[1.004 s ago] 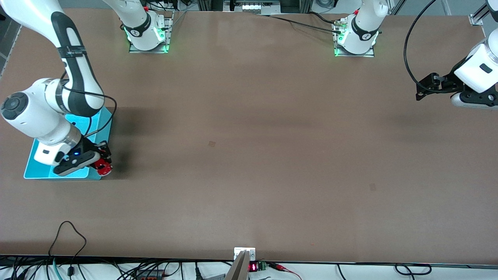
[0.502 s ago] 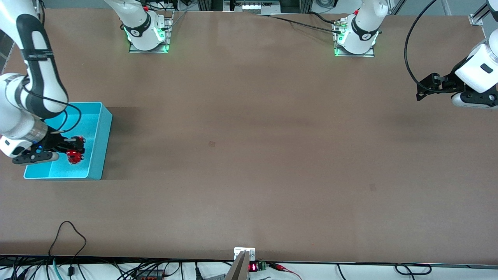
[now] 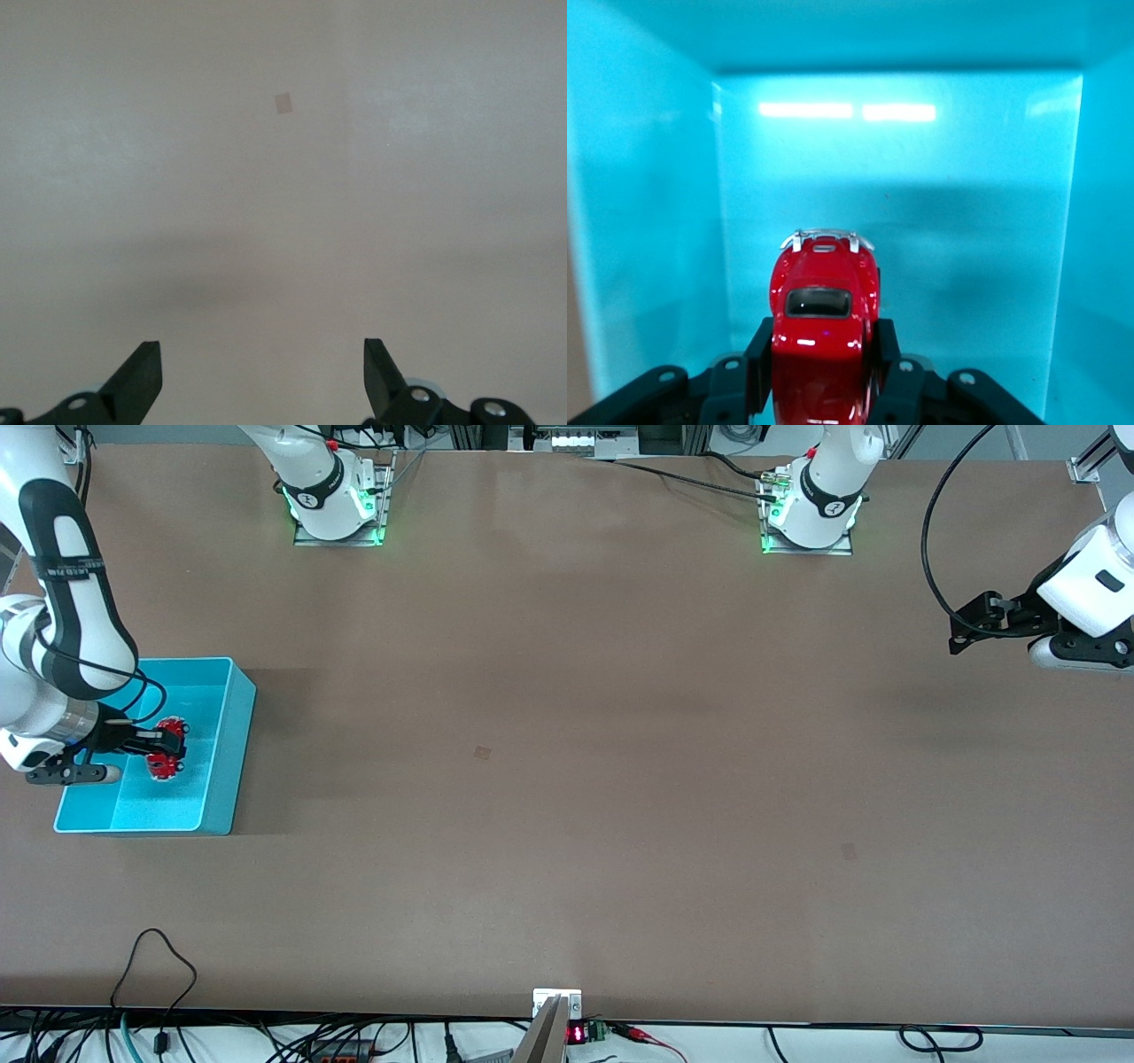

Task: Wind red beetle toy and store in blue box
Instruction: 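Lower the red car into the blue box and open the right gripper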

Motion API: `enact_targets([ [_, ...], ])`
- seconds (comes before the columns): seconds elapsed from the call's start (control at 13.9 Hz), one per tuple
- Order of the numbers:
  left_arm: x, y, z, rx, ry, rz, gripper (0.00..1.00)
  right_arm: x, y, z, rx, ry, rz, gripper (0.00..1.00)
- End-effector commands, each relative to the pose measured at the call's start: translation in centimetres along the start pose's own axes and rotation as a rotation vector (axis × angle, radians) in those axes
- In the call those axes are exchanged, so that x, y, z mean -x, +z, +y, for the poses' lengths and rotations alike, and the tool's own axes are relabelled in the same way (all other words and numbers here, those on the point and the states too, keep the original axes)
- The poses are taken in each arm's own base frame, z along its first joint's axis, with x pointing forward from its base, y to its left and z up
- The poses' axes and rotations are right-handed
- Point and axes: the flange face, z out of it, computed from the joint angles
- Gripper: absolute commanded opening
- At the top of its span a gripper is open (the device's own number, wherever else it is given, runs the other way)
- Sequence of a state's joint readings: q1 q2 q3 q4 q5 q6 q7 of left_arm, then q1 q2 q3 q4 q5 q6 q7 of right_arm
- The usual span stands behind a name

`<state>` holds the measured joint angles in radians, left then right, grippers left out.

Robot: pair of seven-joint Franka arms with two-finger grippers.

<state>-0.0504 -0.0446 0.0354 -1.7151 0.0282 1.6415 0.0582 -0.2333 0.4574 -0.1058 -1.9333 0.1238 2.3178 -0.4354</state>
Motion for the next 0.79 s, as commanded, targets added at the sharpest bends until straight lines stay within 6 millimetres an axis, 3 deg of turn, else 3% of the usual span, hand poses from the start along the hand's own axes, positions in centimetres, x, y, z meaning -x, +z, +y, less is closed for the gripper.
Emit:
enact_targets([
  [0.0, -0.3, -0.5, -0.2, 0.009, -0.002, 0.003, 1.0, 0.7, 1.5, 1.6, 0.033, 0.013, -0.033, 0.05],
  [0.14, -0.3, -0.5, -0.2, 0.009, -0.004, 0.003, 1.0, 0.7, 3.3, 2.1, 0.043, 0.019, -0.033, 0.09],
  [0.36, -0.3, -0.5, -0.2, 0.008, -0.002, 0.003, 1.0, 0.8, 5.0, 2.2, 0.056, 0.017, -0.02, 0.25],
  [0.5, -0.3, -0.5, -0.2, 0.008, -0.002, 0.003, 1.0, 0.9, 5.5, 2.1, 0.054, 0.021, -0.021, 0.54],
  [0.57, -0.3, -0.5, -0.2, 0.008, -0.002, 0.003, 1.0, 0.8, 5.4, 2.0, 0.053, 0.02, -0.022, 0.65],
  [0.65, -0.3, -0.5, -0.2, 0.008, -0.002, 0.003, 1.0, 0.8, 5.5, 2.0, 0.05, 0.024, -0.022, 0.66],
  [0.72, -0.3, -0.5, -0.2, 0.008, -0.002, 0.003, 1.0, 0.9, 5.5, 2.1, 0.047, 0.029, -0.022, 0.82],
])
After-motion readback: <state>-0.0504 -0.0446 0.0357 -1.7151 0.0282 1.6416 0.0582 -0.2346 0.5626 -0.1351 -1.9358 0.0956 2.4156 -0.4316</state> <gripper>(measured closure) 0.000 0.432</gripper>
